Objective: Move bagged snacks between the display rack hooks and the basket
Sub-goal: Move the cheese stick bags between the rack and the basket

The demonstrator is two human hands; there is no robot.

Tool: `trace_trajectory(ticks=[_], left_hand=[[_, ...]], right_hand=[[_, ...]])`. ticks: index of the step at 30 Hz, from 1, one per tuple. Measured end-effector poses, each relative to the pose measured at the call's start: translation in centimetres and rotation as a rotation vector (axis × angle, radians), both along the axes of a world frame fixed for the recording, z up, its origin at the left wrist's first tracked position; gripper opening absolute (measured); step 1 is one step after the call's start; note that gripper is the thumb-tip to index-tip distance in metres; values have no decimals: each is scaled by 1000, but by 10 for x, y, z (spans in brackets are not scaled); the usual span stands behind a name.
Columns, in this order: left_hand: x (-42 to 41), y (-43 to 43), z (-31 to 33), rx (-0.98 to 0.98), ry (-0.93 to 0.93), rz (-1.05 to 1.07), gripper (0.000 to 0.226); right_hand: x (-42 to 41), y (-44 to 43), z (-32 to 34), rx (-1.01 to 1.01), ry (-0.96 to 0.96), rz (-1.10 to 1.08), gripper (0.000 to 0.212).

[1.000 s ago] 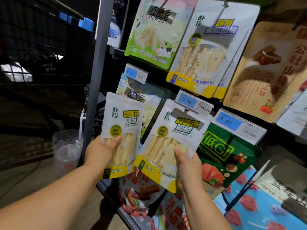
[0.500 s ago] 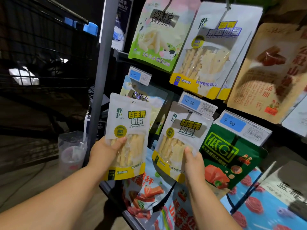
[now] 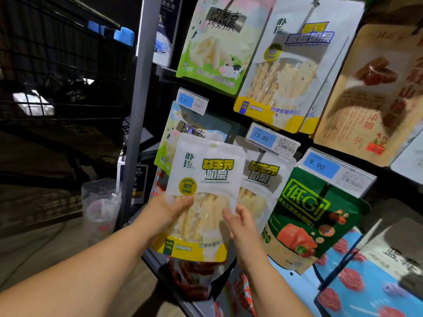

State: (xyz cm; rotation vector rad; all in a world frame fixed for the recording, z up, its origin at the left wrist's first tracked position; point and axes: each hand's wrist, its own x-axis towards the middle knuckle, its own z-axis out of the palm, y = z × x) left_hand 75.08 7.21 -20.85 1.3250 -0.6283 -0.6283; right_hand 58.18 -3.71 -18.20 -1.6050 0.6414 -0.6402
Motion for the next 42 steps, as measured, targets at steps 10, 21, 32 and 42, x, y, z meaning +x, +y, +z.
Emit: trace_trajectory(ticks=[10,21,32,42], left_hand=[[-18,-19,2,-26,75,-116,68],[-22,-37,-9,74,-27,-139,74],[-23,-44,-12,100,-54,-142,57],[-23,-43,-10,84,-64,-151,75]], right_hand=[[-6,-7,-18,45,-134,-119,24],[-15,-15,-15,-55,-186,-316,23],[-21,-13,-21,-137,-162,-347,23],[-21,-8,-24,-142,-202,-351,29]])
